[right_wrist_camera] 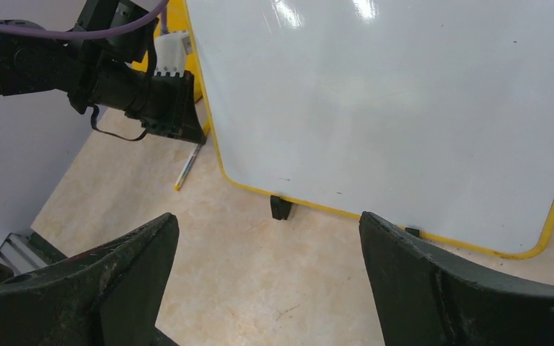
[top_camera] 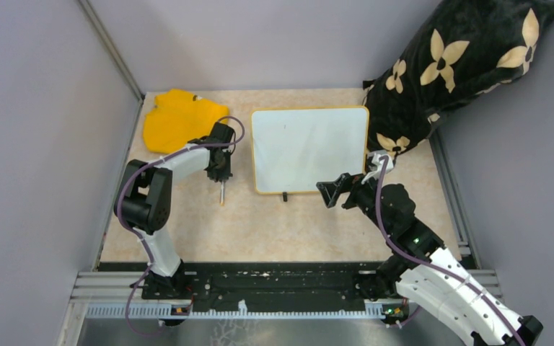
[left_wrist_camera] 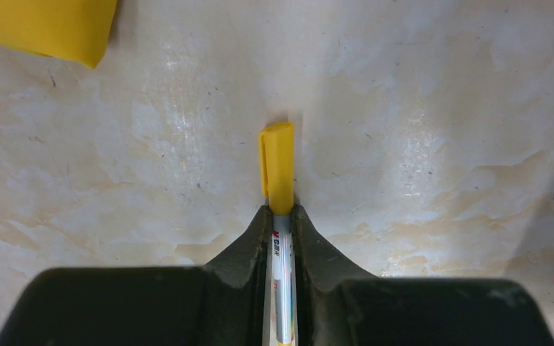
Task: Write a sentence on the whiteboard
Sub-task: Open the whiteboard marker at the center of the board.
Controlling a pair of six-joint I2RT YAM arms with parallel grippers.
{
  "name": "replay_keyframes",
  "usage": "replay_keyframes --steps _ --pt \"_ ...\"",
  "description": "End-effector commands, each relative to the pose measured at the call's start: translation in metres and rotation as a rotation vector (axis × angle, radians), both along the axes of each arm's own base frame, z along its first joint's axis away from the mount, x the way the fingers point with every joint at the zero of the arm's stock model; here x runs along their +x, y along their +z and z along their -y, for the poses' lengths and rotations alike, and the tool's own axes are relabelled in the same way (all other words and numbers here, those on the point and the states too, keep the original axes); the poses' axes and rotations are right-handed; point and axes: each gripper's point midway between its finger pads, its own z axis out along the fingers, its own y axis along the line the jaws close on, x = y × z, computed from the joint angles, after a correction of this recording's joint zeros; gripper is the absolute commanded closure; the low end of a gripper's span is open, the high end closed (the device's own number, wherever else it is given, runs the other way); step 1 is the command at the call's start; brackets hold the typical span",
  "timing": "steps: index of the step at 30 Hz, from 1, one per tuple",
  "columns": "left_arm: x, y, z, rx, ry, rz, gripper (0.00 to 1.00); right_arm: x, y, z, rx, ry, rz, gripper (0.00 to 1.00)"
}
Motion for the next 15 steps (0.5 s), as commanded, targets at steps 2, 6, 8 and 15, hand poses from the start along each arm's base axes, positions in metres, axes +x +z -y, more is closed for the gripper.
replay_keyframes --steps 2,6,8,15 --pt "-0.042 -0.041 -0.026 0.108 0.031 -0.180 0.97 0.000 0.020 0.002 0.024 -0.006 0.055 0.06" --pt "-0.037 -0.026 -0.031 0.122 0.063 -0.130 1.00 -0.001 0.020 0.003 0.020 -0.007 0.053 0.06" --pt "-0.034 -0.015 -0.037 0.147 0.090 -0.090 1.00 -0.001 0.020 0.003 0.020 -0.008 0.052 0.07" --pt "-0.027 0.046 -0.046 0.129 0.160 0.083 1.00 -0.002 0.021 0.002 0.022 0.002 0.052 0.06"
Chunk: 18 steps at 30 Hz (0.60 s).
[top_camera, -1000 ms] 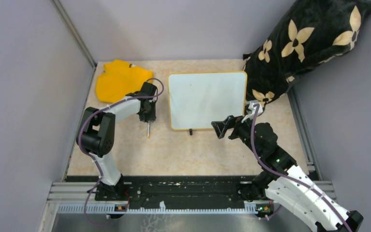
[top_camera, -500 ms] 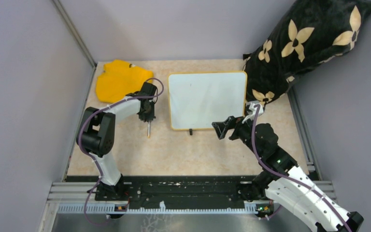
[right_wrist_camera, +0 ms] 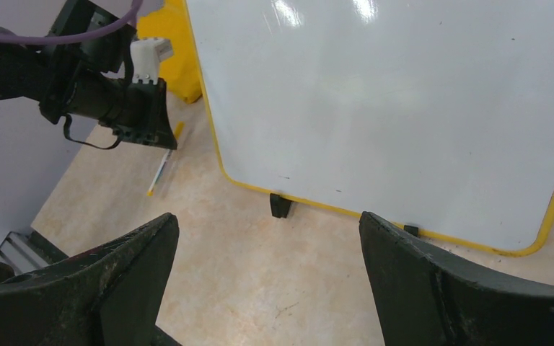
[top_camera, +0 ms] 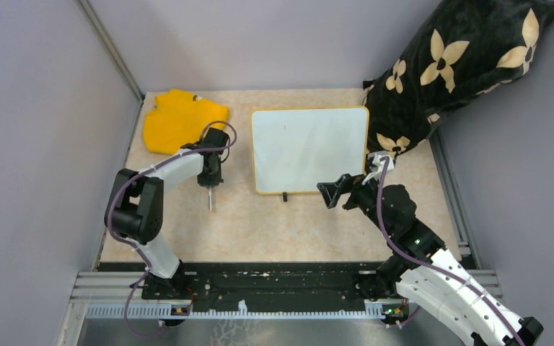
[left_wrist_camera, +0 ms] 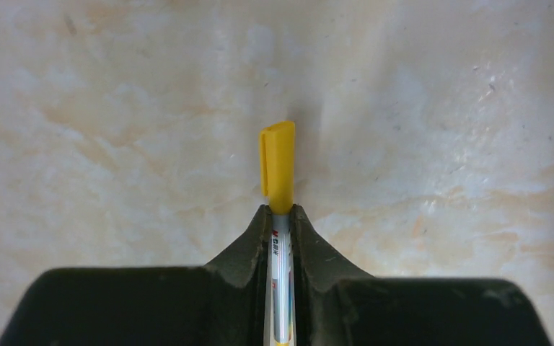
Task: Write a sentence on the whiteboard
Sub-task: Open the whiteboard marker at the center of the board.
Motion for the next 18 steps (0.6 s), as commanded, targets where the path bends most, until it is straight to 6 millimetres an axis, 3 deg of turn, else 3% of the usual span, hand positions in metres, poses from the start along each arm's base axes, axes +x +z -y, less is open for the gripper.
replay_keyframes --steps 1,7,13,18 --pt "-0.004 0.048 -0.016 0.016 0.066 0.113 1.00 0.000 0.021 -0.001 0.023 0.005 0.049 0.07" --pt "-0.011 0.104 0.002 -0.151 0.027 0.270 1.00 0.006 0.014 0.001 0.009 -0.032 0.009 0.06" --pt "-0.021 0.161 0.026 -0.329 -0.118 0.453 1.00 0.022 0.009 0.009 -0.043 -0.129 -0.054 0.01" --pt "-0.032 0.212 0.057 -0.517 -0.279 0.615 1.00 0.026 0.036 -0.016 -0.061 -0.046 -0.007 0.01"
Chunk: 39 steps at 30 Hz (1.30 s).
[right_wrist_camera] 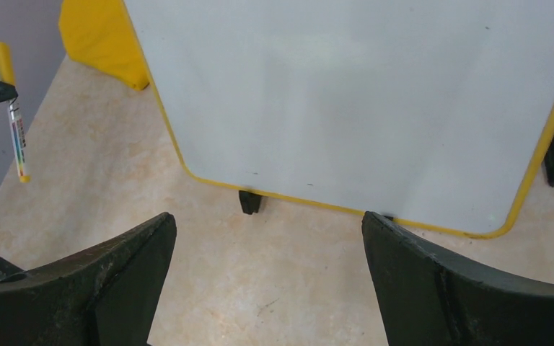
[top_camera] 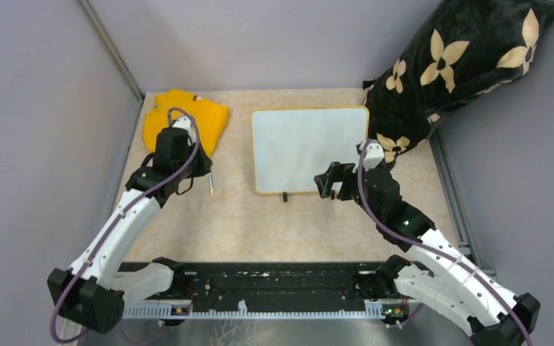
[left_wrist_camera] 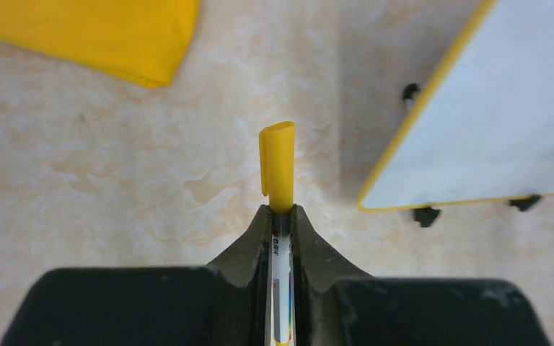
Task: Write a sentence on the whiteboard
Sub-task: Open the whiteboard marker at the center of the board.
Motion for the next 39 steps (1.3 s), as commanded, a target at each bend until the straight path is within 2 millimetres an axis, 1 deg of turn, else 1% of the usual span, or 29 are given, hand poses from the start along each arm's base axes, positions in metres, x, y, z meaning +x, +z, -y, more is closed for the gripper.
replay_keyframes --steps 1,4,5,7,9,11,13,14,17,18,19,20,25,27,31,34,36,39 --pt "-0.009 0.050 0.039 -0.173 -0.214 0.192 1.00 0.006 0.057 -0.024 0.026 0.051 0.124 0.01" --pt "-0.019 0.082 0.055 -0.274 -0.305 0.325 1.00 0.003 0.074 -0.049 -0.027 0.060 0.172 0.01" --pt "-0.023 0.092 0.060 -0.304 -0.333 0.362 1.00 0.004 0.074 -0.058 -0.049 0.050 0.176 0.01" --pt "-0.031 0.109 0.069 -0.359 -0.391 0.433 1.00 0.007 0.076 -0.068 -0.063 0.019 0.176 0.01" --pt "-0.042 0.122 0.076 -0.413 -0.447 0.484 1.00 0.008 0.076 -0.081 -0.025 0.031 0.147 0.01" --pt "-0.053 0.130 0.082 -0.462 -0.494 0.517 1.00 0.001 0.078 -0.098 0.025 0.114 0.145 0.01" --pt "-0.063 0.142 0.086 -0.509 -0.534 0.564 1.00 -0.009 0.091 -0.110 0.122 0.191 0.177 0.01" --pt "-0.067 0.145 0.088 -0.528 -0.549 0.576 1.00 -0.013 0.100 -0.111 0.178 0.205 0.200 0.01" --pt "-0.080 0.156 0.094 -0.576 -0.608 0.599 1.00 -0.025 0.115 -0.106 0.317 0.236 0.266 0.01" --pt "-0.083 0.159 0.095 -0.588 -0.623 0.601 1.00 -0.028 0.115 -0.106 0.337 0.260 0.276 0.01" --pt "-0.086 0.162 0.097 -0.602 -0.638 0.600 1.00 -0.031 0.119 -0.105 0.354 0.282 0.290 0.01" --pt "-0.088 0.165 0.098 -0.613 -0.648 0.602 1.00 -0.034 0.120 -0.106 0.359 0.313 0.290 0.01" --pt "-0.100 0.180 0.105 -0.709 -0.701 0.612 1.00 -0.037 0.125 -0.106 0.348 0.336 0.288 0.02" --pt "-0.105 0.183 0.109 -0.758 -0.726 0.606 1.00 -0.046 0.131 -0.109 0.372 0.389 0.312 0.02" --pt "-0.114 0.187 0.115 -0.828 -0.781 0.580 1.00 -0.064 0.137 -0.127 0.432 0.522 0.305 0.05" --pt "-0.117 0.190 0.117 -0.849 -0.802 0.581 1.00 -0.072 0.140 -0.142 0.444 0.572 0.283 0.09" --pt "-0.119 0.191 0.117 -0.858 -0.808 0.583 1.00 -0.077 0.147 -0.149 0.469 0.611 0.289 0.09" --pt "-0.123 0.192 0.117 -0.874 -0.819 0.587 1.00 -0.079 0.150 -0.162 0.497 0.649 0.276 0.10"
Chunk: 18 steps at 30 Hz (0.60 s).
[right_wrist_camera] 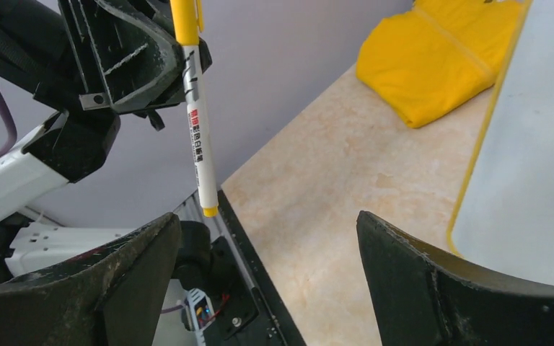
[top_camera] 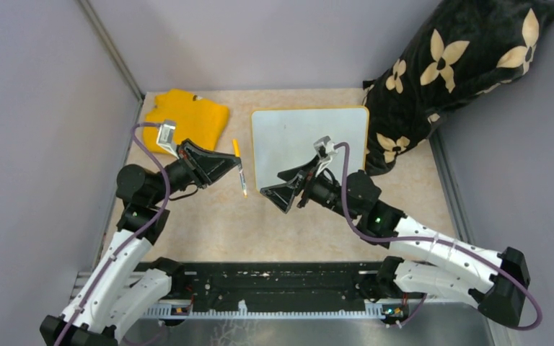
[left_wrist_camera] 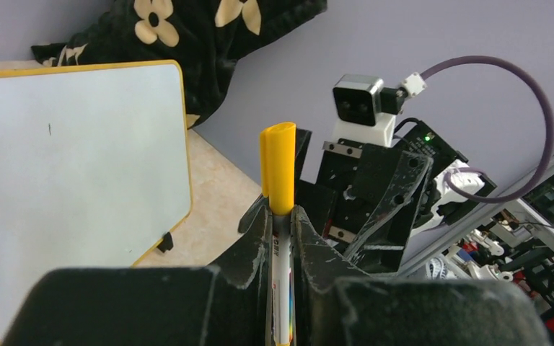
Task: Write a sentence on the whiteboard
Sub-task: Open the whiteboard marker at the center of the board.
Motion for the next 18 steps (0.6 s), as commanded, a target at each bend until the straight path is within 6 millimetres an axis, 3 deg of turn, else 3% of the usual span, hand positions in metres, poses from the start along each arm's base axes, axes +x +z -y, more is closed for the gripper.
replay_keyframes --steps 1,12,18 --pt "-0.016 0.015 0.001 -0.047 -0.060 0.058 1.00 -0.014 0.049 -0.018 0.138 0.110 0.050 0.10" --pt "-0.024 0.017 -0.001 -0.051 -0.071 0.066 1.00 -0.014 0.072 -0.051 0.225 0.197 0.065 0.15" --pt "-0.028 0.020 -0.002 -0.058 -0.071 0.073 1.00 -0.017 0.079 -0.067 0.238 0.250 0.064 0.28"
